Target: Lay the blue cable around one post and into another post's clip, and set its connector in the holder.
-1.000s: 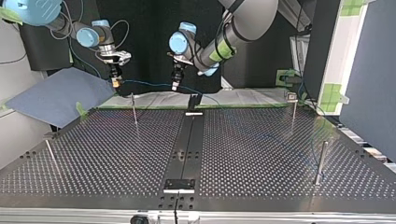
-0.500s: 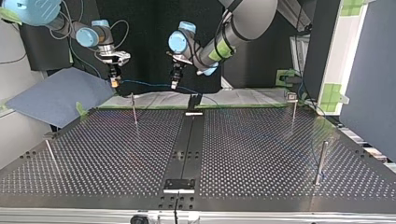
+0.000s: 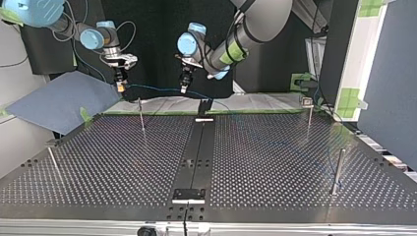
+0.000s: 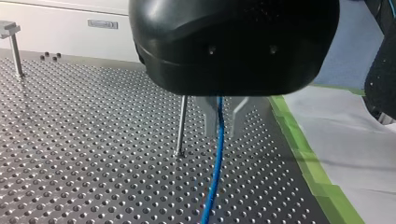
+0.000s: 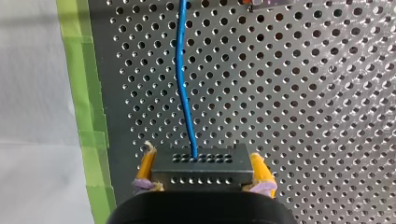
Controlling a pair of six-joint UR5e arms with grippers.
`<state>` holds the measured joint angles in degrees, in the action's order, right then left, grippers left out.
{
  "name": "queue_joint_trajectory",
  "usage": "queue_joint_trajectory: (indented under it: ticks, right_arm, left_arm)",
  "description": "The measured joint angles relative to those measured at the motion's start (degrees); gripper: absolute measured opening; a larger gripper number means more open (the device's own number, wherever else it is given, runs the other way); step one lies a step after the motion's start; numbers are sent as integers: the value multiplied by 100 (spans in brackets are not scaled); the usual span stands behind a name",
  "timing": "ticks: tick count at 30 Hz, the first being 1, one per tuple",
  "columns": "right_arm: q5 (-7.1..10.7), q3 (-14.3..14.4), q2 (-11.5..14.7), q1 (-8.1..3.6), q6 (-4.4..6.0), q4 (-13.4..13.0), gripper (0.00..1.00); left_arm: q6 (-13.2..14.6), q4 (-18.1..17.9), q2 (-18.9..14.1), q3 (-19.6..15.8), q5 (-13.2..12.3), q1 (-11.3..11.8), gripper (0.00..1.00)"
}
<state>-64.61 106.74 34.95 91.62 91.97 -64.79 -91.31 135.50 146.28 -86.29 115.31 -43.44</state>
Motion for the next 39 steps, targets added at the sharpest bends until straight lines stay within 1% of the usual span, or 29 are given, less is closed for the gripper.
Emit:
queue_joint_trajectory:
  ticks: [18,22,25,28,33,39]
  right_arm:
    - [0,1,0,17,-2,0,0]
    - [0,0,0,-6,4,0,0]
    - [-6,0,0,-31,8,0,0]
    - [-60,0,0,-59,12,2,0]
    - [-168,-3,0,-135,29,8,0]
    - [-345,-3,1,-248,81,25,0]
  left_arm:
    - [-38,-12,0,0,-44,20,1]
    - [-49,-88,1,0,-120,2,1]
    - [-93,-210,1,0,-239,-24,1]
    - [-137,-362,3,1,-321,-58,1]
    - [-226,-581,7,30,-353,-126,1]
    - [-279,-647,63,126,-342,-197,1]
